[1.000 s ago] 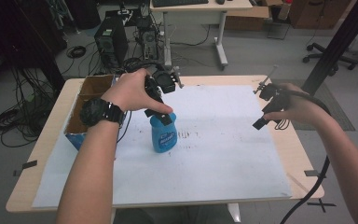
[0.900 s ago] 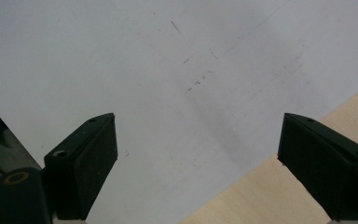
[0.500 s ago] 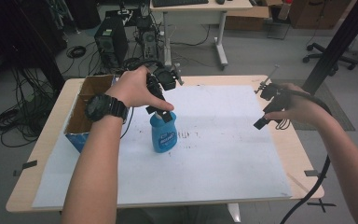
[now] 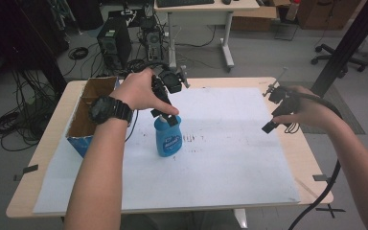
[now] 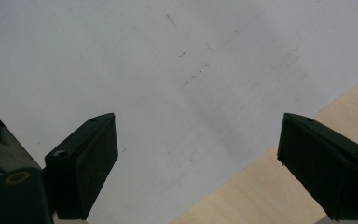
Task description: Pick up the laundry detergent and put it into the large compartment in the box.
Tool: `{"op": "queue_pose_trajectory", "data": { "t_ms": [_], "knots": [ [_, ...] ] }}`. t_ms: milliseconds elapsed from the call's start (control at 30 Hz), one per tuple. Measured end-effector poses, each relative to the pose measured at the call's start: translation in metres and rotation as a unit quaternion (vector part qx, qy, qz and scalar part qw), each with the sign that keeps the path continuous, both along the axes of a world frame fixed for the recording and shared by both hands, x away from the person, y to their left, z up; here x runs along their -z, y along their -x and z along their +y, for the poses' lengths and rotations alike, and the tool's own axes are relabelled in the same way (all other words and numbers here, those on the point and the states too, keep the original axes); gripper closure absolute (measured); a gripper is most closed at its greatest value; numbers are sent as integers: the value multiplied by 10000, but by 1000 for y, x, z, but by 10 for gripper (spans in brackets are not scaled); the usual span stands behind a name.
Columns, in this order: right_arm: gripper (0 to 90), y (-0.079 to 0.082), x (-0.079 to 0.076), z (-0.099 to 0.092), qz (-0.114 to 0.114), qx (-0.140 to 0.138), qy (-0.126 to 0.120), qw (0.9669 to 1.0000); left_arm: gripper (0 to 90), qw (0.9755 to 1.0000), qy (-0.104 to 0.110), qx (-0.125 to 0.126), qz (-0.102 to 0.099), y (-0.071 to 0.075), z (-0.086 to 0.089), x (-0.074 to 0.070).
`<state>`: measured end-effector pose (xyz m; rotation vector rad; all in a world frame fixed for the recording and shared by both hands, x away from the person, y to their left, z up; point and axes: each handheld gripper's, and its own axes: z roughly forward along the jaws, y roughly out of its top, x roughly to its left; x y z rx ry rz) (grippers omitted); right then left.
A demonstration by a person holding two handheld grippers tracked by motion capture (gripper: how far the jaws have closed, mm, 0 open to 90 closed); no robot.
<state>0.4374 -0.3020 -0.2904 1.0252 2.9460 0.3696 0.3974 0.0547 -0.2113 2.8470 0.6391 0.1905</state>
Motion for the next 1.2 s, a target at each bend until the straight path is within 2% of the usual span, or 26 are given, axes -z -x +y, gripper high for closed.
{"op": "queue_pose_trajectory", "data": {
  "t_ms": [667,1200],
  "knots": [
    [120,-1,5,-1,39,-11,16,10000,91,9999,-38,-67,65,-3,-1,12],
    [120,-1,11,0,88,-27,30,10000,100,9998,-105,-71,173,-5,-2,30]
  ]
}}
